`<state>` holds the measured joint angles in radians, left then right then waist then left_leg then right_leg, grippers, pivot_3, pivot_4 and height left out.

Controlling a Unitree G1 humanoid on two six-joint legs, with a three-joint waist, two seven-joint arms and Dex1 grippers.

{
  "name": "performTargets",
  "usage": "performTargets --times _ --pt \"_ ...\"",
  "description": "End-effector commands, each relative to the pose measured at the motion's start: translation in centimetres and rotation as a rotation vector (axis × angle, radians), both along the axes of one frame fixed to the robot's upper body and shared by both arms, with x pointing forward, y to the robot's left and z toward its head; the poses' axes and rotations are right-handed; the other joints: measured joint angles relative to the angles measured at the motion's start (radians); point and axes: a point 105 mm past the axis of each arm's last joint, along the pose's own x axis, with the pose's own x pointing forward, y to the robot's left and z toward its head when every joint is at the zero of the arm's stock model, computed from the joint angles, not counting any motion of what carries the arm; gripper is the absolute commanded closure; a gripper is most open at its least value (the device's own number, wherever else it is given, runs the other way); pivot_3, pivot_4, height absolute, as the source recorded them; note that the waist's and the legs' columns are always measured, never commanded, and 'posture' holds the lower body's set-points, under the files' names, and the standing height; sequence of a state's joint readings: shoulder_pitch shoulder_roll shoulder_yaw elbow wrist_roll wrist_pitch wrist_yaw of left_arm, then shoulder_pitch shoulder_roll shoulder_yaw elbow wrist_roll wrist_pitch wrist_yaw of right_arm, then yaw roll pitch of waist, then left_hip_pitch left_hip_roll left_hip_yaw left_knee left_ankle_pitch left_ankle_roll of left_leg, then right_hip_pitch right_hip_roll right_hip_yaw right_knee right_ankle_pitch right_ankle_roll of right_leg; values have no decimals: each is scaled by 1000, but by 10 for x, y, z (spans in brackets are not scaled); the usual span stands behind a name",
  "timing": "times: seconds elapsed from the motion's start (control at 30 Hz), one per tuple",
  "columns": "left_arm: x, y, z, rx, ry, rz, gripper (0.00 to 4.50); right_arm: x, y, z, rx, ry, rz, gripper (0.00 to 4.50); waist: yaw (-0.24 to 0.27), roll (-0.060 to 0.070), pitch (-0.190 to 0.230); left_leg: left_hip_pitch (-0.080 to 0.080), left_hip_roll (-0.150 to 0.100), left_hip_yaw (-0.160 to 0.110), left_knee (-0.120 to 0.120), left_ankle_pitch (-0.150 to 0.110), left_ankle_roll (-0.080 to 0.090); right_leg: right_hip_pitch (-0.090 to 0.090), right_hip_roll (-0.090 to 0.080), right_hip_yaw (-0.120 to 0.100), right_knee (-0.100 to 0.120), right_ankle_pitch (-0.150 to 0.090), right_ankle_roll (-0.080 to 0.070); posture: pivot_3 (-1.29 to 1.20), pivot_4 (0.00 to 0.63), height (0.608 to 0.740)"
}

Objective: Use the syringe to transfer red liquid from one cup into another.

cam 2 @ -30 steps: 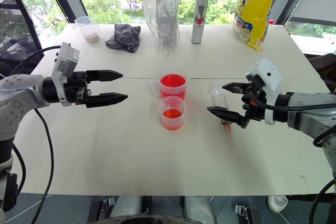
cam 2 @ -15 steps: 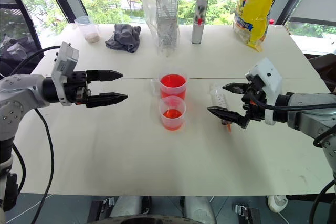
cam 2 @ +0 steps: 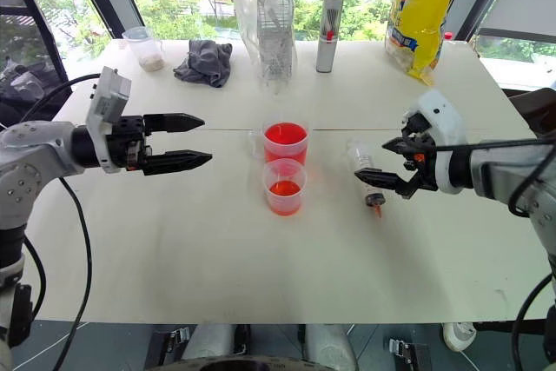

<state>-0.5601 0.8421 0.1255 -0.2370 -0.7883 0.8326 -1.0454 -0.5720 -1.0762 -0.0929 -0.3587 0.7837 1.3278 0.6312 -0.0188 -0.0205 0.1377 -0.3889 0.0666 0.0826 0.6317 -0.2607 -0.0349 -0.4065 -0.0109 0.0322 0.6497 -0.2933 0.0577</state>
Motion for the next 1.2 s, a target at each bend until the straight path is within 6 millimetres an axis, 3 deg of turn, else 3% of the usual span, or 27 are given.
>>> performTargets --times 0.03,0.13,0.33,0.57,0.83,0.93,1.07,1.1,1.2 --pt "0 -4 8 4 -50 -25 0 21 -12 -2 9 87 -145 40 -2 0 0 0 0 0 0 0 0 0 0 0 0 0 0 0 150 740" --pt "2 -5 8 6 -53 -30 0 37 -15 -7 40 184 -244 40 2 0 0 -1 0 0 -1 0 0 -1 0 0 0 0 0 0 150 740" --pt "0 -3 6 5 -55 -20 0 59 -16 -38 41 390 -403 40 2 0 0 -2 0 1 -1 0 0 -3 0 1 0 0 0 0 150 740" --pt "-4 -1 3 0 -56 -2 0 71 -16 -61 -33 445 -437 40 2 0 0 -3 0 1 -1 0 0 -3 0 1 0 0 0 0 150 740" --pt "-6 0 2 3 -59 12 0 76 -8 -74 -80 477 -397 40 -2 0 0 -2 0 1 -1 0 0 -3 1 1 0 0 0 0 150 740" --pt "-7 0 3 3 -62 16 0 78 -5 -77 -84 482 -386 819 -1 0 0 -2 0 1 -1 0 0 -3 1 1 0 0 0 0 150 740" --pt "-7 0 2 4 -66 18 0 77 1 -80 -87 496 -366 2709 -2 0 0 -2 0 1 -1 0 0 -3 1 1 1 0 0 0 150 740" --pt "-7 0 2 4 -67 19 0 77 2 -80 -84 499 -362 3001 -2 0 0 -2 0 1 0 0 0 -3 1 1 1 0 0 0 150 740" --pt "-7 0 3 4 -68 20 0 76 4 -81 -79 512 -357 3080 -2 0 0 -2 0 1 0 0 0 -3 1 1 1 0 0 0 150 740"
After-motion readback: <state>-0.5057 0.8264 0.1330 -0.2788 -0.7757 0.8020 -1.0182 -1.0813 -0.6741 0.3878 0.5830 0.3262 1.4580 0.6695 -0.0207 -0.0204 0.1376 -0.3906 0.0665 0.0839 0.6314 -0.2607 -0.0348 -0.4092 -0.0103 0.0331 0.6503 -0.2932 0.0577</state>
